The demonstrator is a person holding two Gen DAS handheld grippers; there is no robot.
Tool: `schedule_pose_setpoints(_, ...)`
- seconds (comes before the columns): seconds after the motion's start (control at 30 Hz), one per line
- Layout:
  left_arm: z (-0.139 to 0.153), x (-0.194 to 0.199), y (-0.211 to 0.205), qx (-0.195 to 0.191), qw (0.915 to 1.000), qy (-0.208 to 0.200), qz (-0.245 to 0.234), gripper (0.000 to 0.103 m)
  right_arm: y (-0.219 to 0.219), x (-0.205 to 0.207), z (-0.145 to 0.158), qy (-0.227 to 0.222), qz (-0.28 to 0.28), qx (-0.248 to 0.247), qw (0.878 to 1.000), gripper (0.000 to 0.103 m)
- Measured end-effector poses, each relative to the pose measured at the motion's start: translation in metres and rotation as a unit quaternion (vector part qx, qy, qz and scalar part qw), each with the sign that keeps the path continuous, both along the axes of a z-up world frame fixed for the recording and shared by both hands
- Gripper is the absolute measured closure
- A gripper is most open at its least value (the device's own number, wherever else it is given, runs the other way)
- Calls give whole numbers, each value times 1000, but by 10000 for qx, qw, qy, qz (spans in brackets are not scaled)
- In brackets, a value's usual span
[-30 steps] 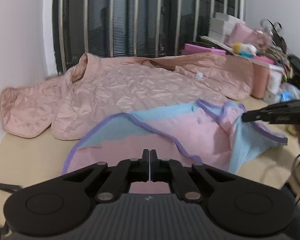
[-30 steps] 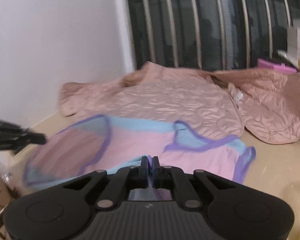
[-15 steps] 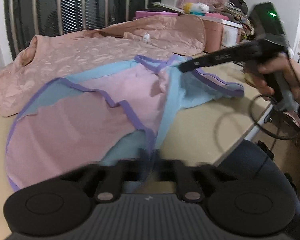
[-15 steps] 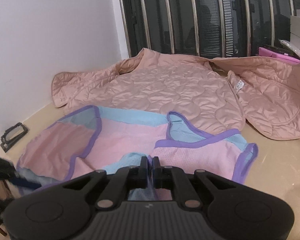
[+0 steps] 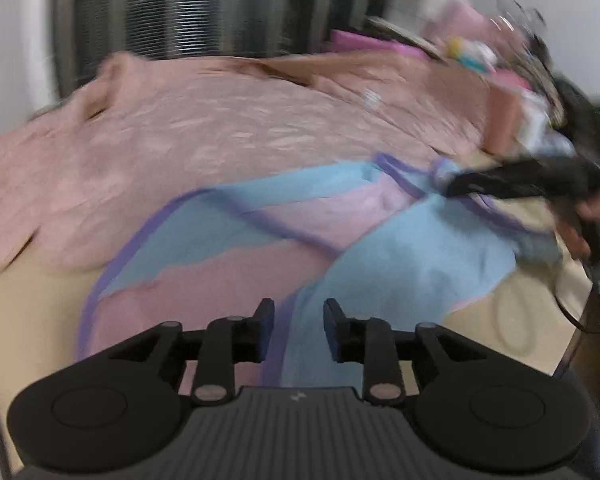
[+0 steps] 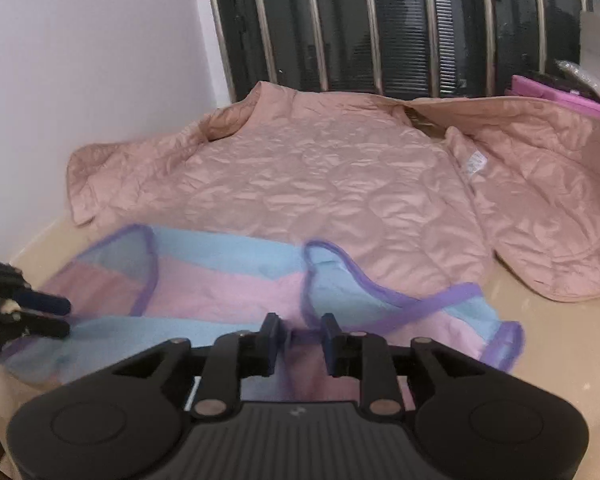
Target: Fold clothes
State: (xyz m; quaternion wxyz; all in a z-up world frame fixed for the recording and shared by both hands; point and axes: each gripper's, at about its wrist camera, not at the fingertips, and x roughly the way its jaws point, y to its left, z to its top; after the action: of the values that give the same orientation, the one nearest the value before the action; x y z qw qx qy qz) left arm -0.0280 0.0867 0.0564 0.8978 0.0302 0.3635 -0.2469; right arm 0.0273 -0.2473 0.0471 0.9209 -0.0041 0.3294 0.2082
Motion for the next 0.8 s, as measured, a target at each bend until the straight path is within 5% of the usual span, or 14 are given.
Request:
schedule_pose_setpoints(0.17, -5, -57, 47, -600, 9973, 42, 415, 36, -37, -76, 15, -496, -76, -43, 9987, 63)
schedule_pose_setpoints(0.33, -27, -60, 43, -137, 9939, 105, 1089, 36, -54, -129, 7, -466, -72, -267, 9985, 63)
schedule_pose_setpoints(0.4, -28, -60, 39, -194, 9951, 69, 962, 43, -52, -135, -2, -433, -18, -373, 9984, 63)
schedule_pose_setpoints(0.43, -28, -60, 37, -207, 9958, 62, 895, 63, -52, -136, -7, -410, -6, -401, 9984, 63)
schedule_pose_setpoints(0.47, -30, -61, 38, -126, 9960, 25, 886, 96, -52, -134, -11, -390, -19, -387, 9985, 64)
schedule_pose_setpoints(0.5, -29, -62, 40, -60, 9959, 10, 898, 101, -53, -130, -15, -332, -48, -359, 9988, 66)
schedule_pose_setpoints(0.53, -29, -64, 41, 6, 9959, -4, 909, 101, -53, -126, -20, -274, -77, -331, 9990, 69)
schedule_pose_setpoints(0.6, -28, -72, 44, 55, 9950, -92, 997, 102, -54, -119, -28, -163, -118, -296, 9994, 96)
schedule_pose_setpoints(0.8, -21, -76, 74, 248, 9905, -376, 1300, 102, -57, -132, -6, 331, 317, -23, 9989, 101)
